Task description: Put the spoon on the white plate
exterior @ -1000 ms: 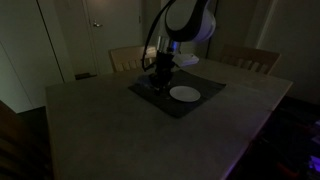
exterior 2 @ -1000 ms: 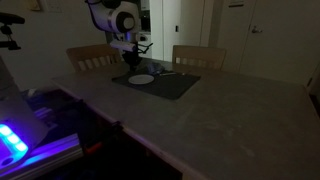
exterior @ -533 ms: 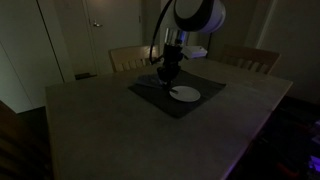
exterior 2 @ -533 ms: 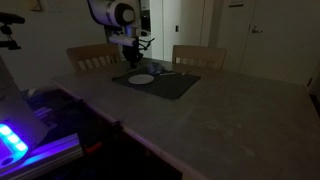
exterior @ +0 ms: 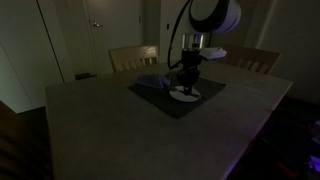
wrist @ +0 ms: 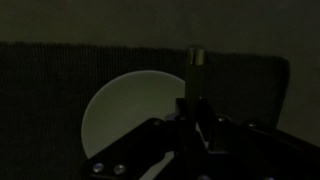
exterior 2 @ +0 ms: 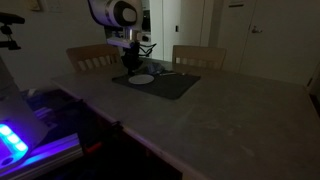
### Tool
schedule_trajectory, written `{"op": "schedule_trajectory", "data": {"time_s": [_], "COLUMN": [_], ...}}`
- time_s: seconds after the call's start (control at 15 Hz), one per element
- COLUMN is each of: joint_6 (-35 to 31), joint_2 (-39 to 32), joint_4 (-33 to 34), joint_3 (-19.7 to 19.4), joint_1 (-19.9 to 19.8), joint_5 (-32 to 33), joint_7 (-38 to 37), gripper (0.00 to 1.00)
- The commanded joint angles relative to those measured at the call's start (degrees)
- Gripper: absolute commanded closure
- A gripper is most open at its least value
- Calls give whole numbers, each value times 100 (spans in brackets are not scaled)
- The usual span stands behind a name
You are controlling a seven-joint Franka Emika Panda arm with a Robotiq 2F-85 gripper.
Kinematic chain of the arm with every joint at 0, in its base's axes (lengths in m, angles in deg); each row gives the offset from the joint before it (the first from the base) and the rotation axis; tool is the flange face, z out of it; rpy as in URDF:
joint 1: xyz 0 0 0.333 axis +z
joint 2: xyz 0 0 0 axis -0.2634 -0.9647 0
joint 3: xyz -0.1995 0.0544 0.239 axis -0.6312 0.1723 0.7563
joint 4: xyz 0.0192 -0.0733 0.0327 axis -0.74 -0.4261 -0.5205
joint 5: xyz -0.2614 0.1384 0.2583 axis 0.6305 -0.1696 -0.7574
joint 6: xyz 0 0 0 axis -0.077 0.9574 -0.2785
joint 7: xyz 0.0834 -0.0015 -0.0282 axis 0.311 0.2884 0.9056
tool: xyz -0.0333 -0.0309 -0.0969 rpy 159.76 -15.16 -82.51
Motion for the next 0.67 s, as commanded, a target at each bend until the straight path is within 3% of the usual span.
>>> {"op": "schedule_trajectory", "data": {"time_s": [0.0,0.6], "joint_6": [-250,-463], "joint_2": [-26,-166], "joint_4": [-314,-382], "joint_3": [-151,-160], "joint_1": [27,-28], "joint_5": [-74,-202], "joint_7": [-290,-453], "gripper": [96,96]}}
